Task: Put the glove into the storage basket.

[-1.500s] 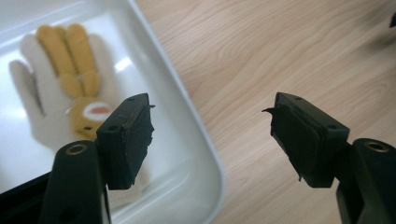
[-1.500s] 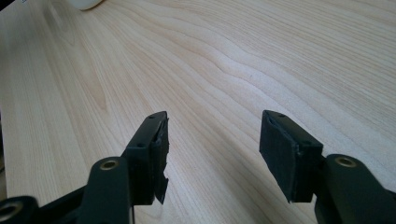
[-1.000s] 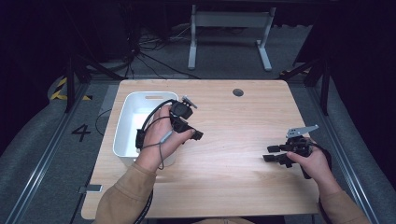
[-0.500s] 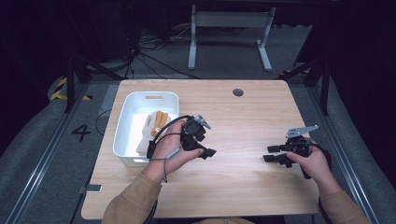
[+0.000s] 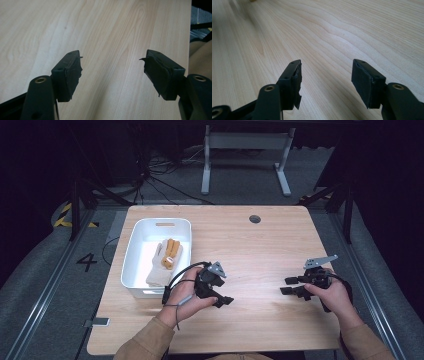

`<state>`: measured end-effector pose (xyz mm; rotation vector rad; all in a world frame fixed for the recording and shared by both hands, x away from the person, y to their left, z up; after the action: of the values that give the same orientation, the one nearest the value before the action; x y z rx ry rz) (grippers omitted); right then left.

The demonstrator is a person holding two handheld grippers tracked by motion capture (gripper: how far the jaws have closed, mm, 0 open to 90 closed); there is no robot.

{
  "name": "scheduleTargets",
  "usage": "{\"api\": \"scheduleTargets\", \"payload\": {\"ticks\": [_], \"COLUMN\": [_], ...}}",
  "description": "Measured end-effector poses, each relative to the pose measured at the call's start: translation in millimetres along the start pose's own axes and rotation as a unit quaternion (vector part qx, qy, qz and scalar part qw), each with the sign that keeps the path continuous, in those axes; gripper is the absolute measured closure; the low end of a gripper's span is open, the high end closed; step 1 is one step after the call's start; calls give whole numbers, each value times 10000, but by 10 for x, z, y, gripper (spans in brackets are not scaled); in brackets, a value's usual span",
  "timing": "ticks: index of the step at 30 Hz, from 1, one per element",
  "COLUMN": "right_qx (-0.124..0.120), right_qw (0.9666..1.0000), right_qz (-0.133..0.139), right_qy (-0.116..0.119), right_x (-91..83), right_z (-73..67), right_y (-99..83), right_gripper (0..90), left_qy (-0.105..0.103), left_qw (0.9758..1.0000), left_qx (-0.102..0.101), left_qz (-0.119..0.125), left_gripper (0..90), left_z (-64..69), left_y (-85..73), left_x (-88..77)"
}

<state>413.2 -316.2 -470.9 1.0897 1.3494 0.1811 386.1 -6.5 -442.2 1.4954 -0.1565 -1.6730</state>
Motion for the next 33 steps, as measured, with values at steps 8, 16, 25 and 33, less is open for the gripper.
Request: {"api": "scheduleTargets", "payload": {"ticks": [8, 16, 25, 33], "right_qx": [-56, -109, -172, -208], "right_qw": [10000, 9999, 9998, 9998], "right_qz": [-31, -52, -53, -39], "right_qy": [1, 14, -31, -39], "right_x": [40, 72, 76, 86], "right_z": [2, 7, 18, 11], "right_y": [-17, -34, -37, -20], "right_gripper": [419, 412, 408, 406], "left_qy": [-184, -357, -206, -214], "left_qw": [9998, 9989, 9994, 9994], "left_qx": [-49, -39, 72, 13], "left_qz": [53, 290, 262, 257], "left_gripper": [296, 292, 273, 249], "left_z": [-21, -15, -67, -60], "left_y": [-112, -156, -191, -199], "left_x": [231, 459, 525, 509]}}
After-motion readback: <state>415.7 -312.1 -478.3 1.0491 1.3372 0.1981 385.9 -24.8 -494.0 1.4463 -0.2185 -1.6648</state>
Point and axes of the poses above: each handheld gripper's, and its own axes: x roughly forward along the jaws, y roughly out of its top, z roughly to its right, the point moved 5 cm from there along x, roughly forward along the jaws, and after that the axes turned 9 degrees about -x, right-handed, at the moved point
